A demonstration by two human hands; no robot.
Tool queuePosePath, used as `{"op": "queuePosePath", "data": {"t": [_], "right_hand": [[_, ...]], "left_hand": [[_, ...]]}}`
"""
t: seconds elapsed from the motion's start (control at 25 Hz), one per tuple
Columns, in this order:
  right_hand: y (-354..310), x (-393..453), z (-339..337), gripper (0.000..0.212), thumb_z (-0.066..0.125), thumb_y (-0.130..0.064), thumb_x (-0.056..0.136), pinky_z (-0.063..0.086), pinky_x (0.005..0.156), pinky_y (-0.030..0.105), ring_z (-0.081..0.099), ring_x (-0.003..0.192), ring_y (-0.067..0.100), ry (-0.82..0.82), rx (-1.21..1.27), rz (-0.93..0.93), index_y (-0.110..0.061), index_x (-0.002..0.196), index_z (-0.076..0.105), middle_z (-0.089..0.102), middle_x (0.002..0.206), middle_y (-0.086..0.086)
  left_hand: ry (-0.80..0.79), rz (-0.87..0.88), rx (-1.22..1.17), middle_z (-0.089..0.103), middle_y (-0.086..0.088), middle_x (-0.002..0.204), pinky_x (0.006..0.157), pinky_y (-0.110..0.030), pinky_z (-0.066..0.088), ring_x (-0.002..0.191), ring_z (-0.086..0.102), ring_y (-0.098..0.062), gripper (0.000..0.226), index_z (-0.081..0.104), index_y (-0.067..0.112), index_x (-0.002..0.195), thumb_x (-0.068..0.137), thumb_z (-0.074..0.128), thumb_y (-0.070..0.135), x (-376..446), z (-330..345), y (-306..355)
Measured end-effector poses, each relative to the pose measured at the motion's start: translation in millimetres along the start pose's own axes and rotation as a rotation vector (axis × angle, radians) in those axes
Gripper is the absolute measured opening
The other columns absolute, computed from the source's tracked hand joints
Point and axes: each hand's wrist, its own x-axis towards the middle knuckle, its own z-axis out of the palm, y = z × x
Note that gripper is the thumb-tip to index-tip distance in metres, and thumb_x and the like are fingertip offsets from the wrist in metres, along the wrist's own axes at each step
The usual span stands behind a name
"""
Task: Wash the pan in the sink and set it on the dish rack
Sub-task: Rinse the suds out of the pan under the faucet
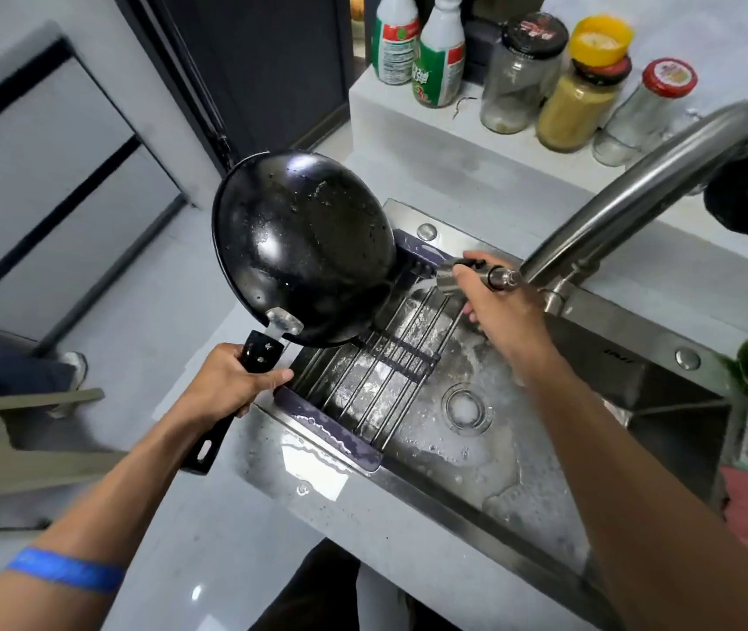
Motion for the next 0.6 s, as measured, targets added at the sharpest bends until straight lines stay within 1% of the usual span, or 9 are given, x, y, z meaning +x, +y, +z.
{"op": "queuePosePath", "data": {"t": [0.04,0.08,0.2,0.24,0.32,0.4,0.48,0.56,0.6], "right_hand": [[-1.7,4.7,1.1,0.018,0.058,-0.036,0.099,0.053,0.058,0.024,0.066,0.066,0.014,0.019,0.011,-0.003,-0.048,0.086,0.058,0.067,0.074,-0.008],[-3.8,9.3,2.5,0.022,0.059,-0.033,0.099,0.053,0.058,0.026,0.063,0.064,0.014,0.035,0.019,-0.005,-0.048,0.084,0.058,0.067,0.071,-0.011],[-5.5,14.0,10.4,0.024,0.06,-0.028,0.099,0.053,0.065,0.042,0.06,0.065,0.017,0.039,0.0,0.006,-0.046,0.084,0.059,0.07,0.067,-0.016],[-3.2,14.8,12.0,0.023,0.06,-0.028,0.099,0.054,0.065,0.047,0.06,0.065,0.019,0.047,-0.004,0.009,-0.046,0.084,0.06,0.072,0.068,-0.011],[0.2,15.0,10.7,0.025,0.061,-0.028,0.098,0.056,0.066,0.054,0.059,0.065,0.023,0.077,-0.005,0.013,-0.047,0.082,0.06,0.072,0.074,0.006],[8.3,15.0,5.8,0.026,0.063,-0.029,0.097,0.057,0.066,0.053,0.06,0.063,0.022,0.087,-0.03,0.018,-0.049,0.081,0.06,0.071,0.075,0.006],[20.4,14.0,0.6,0.023,0.064,-0.029,0.096,0.057,0.064,0.048,0.061,0.061,0.019,0.096,-0.057,0.023,-0.045,0.08,0.062,0.072,0.076,0.008],[30.7,9.3,-5.9,0.017,0.065,-0.027,0.096,0.055,0.057,0.04,0.061,0.055,0.014,0.118,-0.074,0.024,-0.038,0.083,0.065,0.071,0.071,0.008],[35.3,7.0,-9.6,0.015,0.066,-0.027,0.096,0.053,0.054,0.035,0.061,0.051,0.009,0.133,-0.067,0.032,-0.037,0.085,0.067,0.07,0.067,0.002]], "left_hand": [[-0.002,0.006,-0.008,0.038,-0.009,0.049,0.039,-0.024,0.031,0.041,0.033,-0.02,0.041,0.046,0.007,0.062,0.075,0.083,0.019,1.4,-1.0,-0.7],[-0.004,0.008,-0.013,0.038,-0.009,0.049,0.039,-0.024,0.031,0.04,0.033,-0.02,0.043,0.044,0.009,0.06,0.075,0.083,0.018,2.3,-2.2,-0.5],[-0.003,0.019,-0.016,0.039,-0.005,0.045,0.039,-0.023,0.03,0.038,0.034,-0.018,0.044,0.044,0.011,0.057,0.076,0.082,0.016,2.1,-6.5,1.2],[-0.008,0.022,-0.015,0.039,-0.005,0.044,0.038,-0.023,0.03,0.037,0.034,-0.018,0.042,0.045,0.01,0.057,0.077,0.082,0.016,2.1,-8.4,1.1],[-0.026,0.029,-0.013,0.039,-0.006,0.044,0.038,-0.022,0.031,0.036,0.034,-0.018,0.039,0.048,0.007,0.06,0.077,0.082,0.017,1.5,-10.6,1.5],[-0.042,0.031,-0.017,0.039,-0.007,0.046,0.038,-0.023,0.032,0.037,0.035,-0.018,0.038,0.049,0.007,0.06,0.077,0.082,0.016,1.8,-10.6,-0.4],[-0.056,0.038,-0.024,0.038,-0.009,0.048,0.038,-0.024,0.033,0.039,0.035,-0.019,0.038,0.049,0.007,0.06,0.076,0.082,0.016,1.1,-6.4,-4.0],[-0.069,0.031,-0.026,0.039,-0.009,0.05,0.039,-0.025,0.034,0.041,0.036,-0.019,0.036,0.052,0.009,0.058,0.076,0.082,0.017,-0.6,2.6,-5.2],[-0.073,0.024,-0.027,0.039,-0.009,0.05,0.039,-0.025,0.034,0.041,0.036,-0.019,0.036,0.054,0.015,0.054,0.076,0.082,0.017,-1.3,6.7,-4.7]]}}
